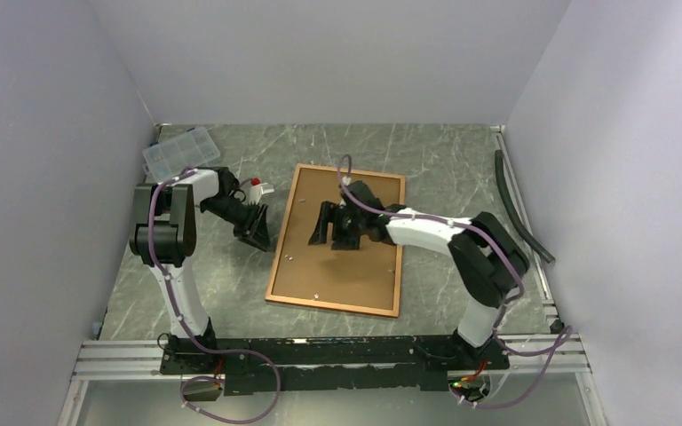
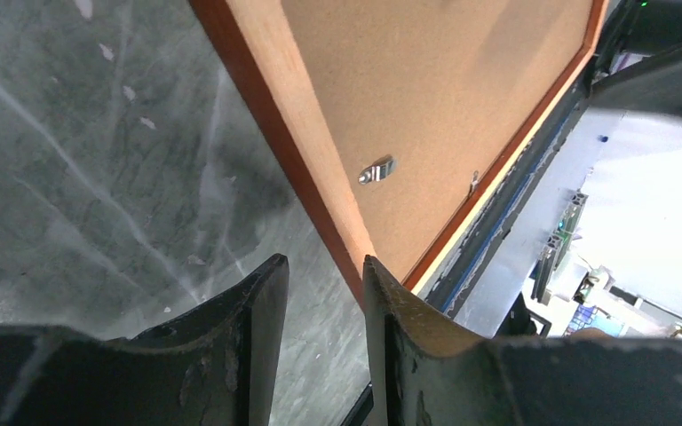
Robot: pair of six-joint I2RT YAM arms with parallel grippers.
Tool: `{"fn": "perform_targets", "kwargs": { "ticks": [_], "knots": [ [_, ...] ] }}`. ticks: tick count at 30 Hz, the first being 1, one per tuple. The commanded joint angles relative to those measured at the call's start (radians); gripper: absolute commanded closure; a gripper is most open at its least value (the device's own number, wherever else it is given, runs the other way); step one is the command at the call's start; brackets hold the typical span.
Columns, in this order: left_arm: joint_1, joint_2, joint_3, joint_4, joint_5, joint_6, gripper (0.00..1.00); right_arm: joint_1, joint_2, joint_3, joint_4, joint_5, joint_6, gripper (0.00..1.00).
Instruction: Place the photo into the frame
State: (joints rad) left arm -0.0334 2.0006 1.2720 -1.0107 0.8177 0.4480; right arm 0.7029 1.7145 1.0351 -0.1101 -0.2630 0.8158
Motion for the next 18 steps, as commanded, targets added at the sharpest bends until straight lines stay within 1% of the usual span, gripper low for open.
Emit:
{"fn": "perform_targets", "kwargs": {
  "ticks": [1, 5, 10, 15, 18],
  "knots": [
    [-0.003, -0.013, -0.002, -0.013, 0.077, 0.049, 0.59, 0.088, 0.068, 0.080, 0.146, -0.049, 0.050, 0.26],
    [-0.005, 0.004, -0.008, 0.001, 0.075, 0.049, 0.61, 0.147, 0.151, 0.136, 0.201, -0.075, 0.094, 0.26],
    [-0.017, 0.019, -0.017, 0.030, 0.066, 0.031, 0.63, 0.186, 0.235, 0.187, 0.246, -0.106, 0.135, 0.27],
    [-0.038, 0.030, -0.021, 0.056, 0.050, 0.010, 0.66, 0.201, 0.279, 0.215, 0.252, -0.110, 0.133, 0.27],
    [-0.047, 0.032, -0.028, 0.068, 0.044, 0.003, 0.69, 0.198, 0.276, 0.205, 0.260, -0.106, 0.120, 0.28]
  ]
}}
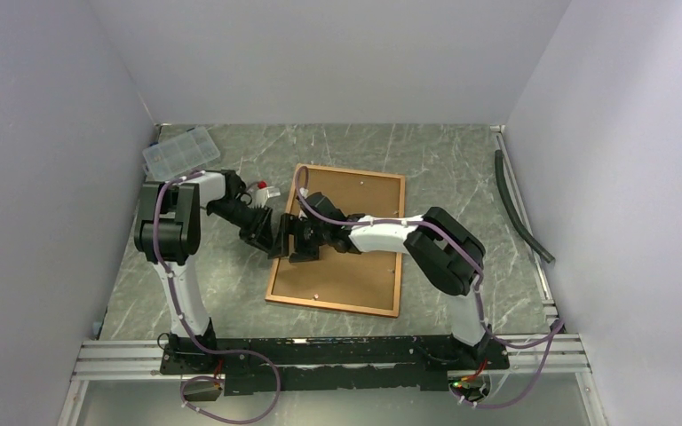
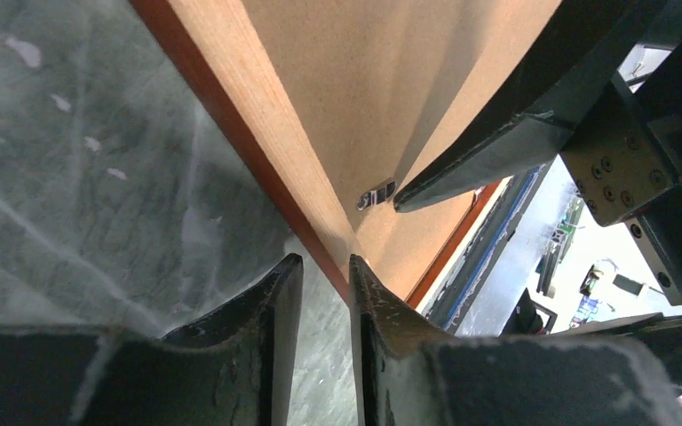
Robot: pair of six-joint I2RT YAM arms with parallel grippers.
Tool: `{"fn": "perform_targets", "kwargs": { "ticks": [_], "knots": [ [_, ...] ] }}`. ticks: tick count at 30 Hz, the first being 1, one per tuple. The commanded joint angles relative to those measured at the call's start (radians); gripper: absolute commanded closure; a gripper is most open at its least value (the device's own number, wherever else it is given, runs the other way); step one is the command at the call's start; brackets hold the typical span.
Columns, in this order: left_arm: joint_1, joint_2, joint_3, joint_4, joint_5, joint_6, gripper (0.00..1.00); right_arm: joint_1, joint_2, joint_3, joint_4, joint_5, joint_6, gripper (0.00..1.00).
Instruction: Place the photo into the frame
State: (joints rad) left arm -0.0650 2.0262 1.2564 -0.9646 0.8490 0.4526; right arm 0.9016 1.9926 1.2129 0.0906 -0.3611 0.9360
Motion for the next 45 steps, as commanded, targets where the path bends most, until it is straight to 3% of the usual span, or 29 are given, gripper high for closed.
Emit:
{"fn": "perform_targets", "kwargs": {
  "ticks": [1, 18, 45],
  "knots": [
    [-0.019, 0.006, -0.015, 0.026, 0.009, -0.005, 0.70, -0.003, -0.009, 0.022, 0.062, -0.005, -0.008, 0.28],
    [-0.027, 0.002, -0.031, 0.040, -0.012, -0.019, 0.85, -0.089, -0.037, -0.071, 0.180, -0.096, -0.060, 0.28],
    [-0.027, -0.013, -0.046, 0.051, -0.013, -0.029, 0.89, -0.054, 0.059, -0.038, 0.181, -0.179, -0.051, 0.31]
  ]
}}
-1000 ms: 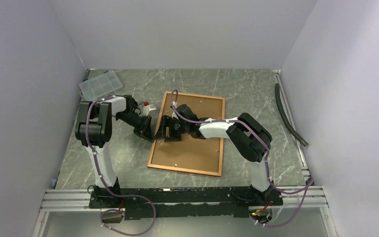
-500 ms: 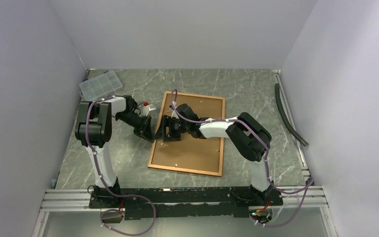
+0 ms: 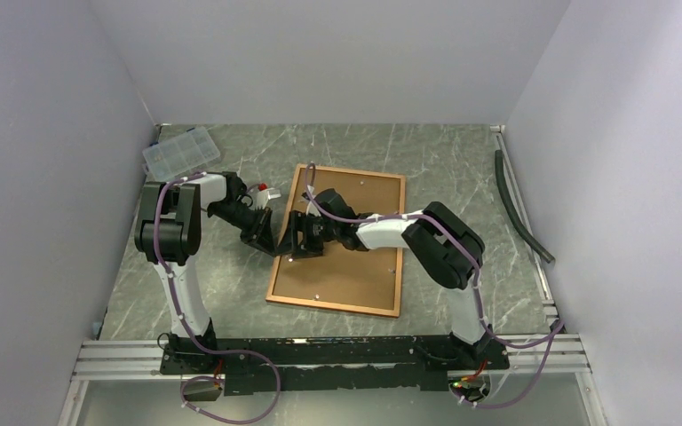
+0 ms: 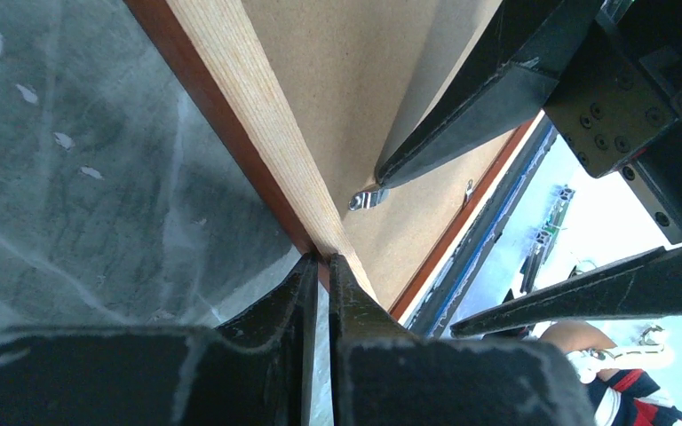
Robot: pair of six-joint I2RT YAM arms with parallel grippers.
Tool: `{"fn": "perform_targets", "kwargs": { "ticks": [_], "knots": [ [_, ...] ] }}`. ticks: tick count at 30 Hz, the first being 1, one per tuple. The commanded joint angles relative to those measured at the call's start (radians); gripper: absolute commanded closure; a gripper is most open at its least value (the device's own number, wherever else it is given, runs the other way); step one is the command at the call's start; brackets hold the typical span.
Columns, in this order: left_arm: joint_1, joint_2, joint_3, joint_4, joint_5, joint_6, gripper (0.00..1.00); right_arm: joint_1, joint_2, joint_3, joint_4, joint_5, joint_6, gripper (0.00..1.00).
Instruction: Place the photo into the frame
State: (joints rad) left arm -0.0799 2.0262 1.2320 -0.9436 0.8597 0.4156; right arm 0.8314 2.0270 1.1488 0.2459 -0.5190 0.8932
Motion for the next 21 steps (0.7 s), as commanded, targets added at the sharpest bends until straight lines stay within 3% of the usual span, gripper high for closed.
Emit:
{"fn": "perform_targets", "kwargs": {
  "ticks": [1, 21],
  "knots": [
    [-0.012, -0.013, -0.019, 0.031, -0.023, 0.009, 0.89, 0.019, 0.027, 0.027, 0.028, -0.023, -0.006, 0.31],
    [-0.012, -0.027, -0.025, 0.026, -0.017, 0.011, 0.89, 0.029, 0.064, 0.042, 0.074, 0.002, 0.045, 0.32]
  ]
}}
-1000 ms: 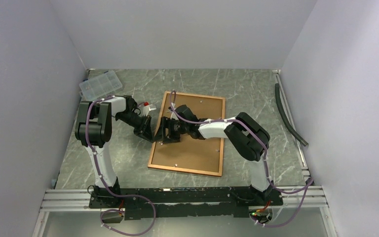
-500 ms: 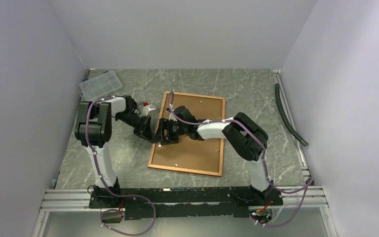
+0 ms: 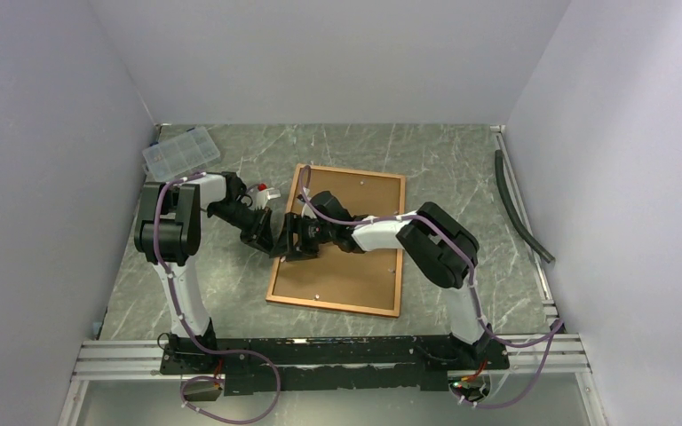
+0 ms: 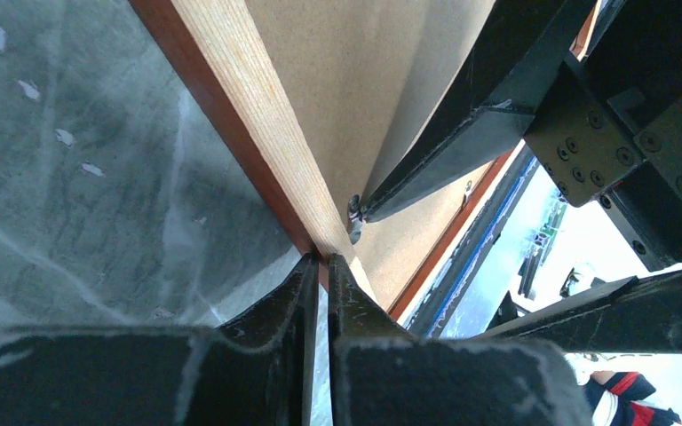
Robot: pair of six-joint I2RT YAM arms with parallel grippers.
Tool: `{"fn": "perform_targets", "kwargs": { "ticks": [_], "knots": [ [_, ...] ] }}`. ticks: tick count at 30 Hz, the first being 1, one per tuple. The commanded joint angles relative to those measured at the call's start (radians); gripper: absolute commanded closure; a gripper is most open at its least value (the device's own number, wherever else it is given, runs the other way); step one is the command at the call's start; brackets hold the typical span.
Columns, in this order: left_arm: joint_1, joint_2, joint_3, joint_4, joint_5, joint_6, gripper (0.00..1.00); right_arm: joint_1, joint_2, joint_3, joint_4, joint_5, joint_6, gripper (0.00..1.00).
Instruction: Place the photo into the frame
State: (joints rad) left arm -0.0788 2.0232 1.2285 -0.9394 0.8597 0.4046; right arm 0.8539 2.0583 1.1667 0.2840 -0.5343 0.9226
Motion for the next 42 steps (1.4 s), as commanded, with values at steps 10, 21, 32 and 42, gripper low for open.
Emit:
{"fn": "perform_targets", "kwargs": {
  "ticks": [10, 21, 32, 42],
  "knots": [
    [-0.013, -0.027, -0.026, 0.021, -0.016, 0.028, 0.90, 0.010, 0.033, -0.006, 0.085, 0.048, 0.060, 0.33],
    [-0.014, -0.031, -0.021, 0.010, -0.014, 0.034, 0.90, 0.019, 0.032, 0.004, 0.092, 0.061, 0.069, 0.33],
    [-0.013, -0.036, -0.031, 0.013, -0.013, 0.035, 0.90, 0.029, 0.045, 0.033, 0.096, 0.076, 0.084, 0.33],
    [-0.012, -0.044, -0.037, 0.011, 0.000, 0.032, 0.90, 0.053, 0.044, 0.021, 0.138, 0.137, 0.122, 0.34]
  ]
}}
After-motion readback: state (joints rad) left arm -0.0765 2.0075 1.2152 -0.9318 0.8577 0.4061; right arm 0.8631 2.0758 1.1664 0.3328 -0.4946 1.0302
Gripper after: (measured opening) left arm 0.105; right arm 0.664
